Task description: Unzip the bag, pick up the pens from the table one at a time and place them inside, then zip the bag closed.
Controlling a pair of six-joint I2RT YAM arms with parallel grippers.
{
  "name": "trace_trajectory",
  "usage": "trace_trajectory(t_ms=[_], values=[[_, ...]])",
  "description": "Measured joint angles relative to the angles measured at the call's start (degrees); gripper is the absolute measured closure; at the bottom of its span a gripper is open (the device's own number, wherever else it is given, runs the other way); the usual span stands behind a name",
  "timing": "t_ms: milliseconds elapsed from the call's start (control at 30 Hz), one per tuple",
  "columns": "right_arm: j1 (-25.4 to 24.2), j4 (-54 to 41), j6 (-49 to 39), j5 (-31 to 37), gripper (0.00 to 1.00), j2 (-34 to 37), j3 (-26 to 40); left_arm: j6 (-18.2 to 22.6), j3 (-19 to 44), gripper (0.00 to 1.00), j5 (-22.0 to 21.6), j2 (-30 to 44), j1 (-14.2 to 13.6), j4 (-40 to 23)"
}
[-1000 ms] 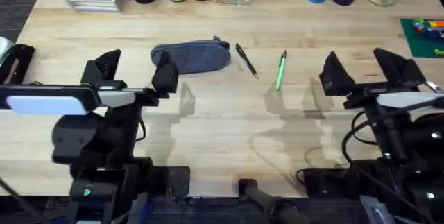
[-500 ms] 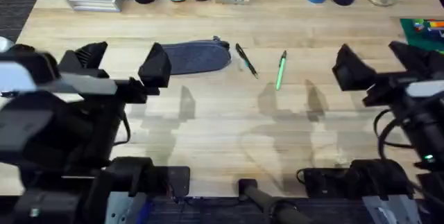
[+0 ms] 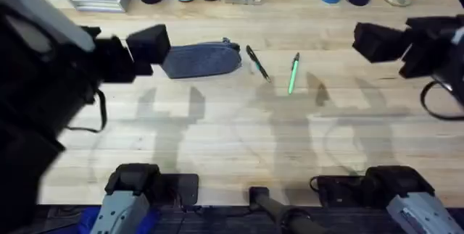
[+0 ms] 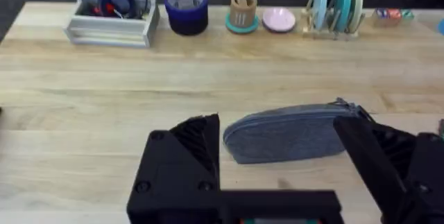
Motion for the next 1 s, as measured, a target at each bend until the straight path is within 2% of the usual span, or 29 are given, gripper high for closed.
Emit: trace_trajectory(t_ms=[333,667,867,1000], values=[[2.0,-16.3,-1.1,-1.9,0.005,17.8,19.6,-0.2,18.3,0.008,0.0,15.4,0.0,-13.2],[6.8,-30.9,-4.7,-2.2,0.006,32.7,37.1,-0.2,32.1,0.008,0.0,27.7,0.0,-25.3],[6.9,-36.1,-4.8,-2.2,0.005,38.4,44.1,-0.1,37.5,0.008,0.0,33.4,0.0,-29.2],[6.9,-38.7,-5.0,-2.2,0.005,41.4,47.8,-0.1,38.6,0.008,0.5,36.1,0.0,-29.3]])
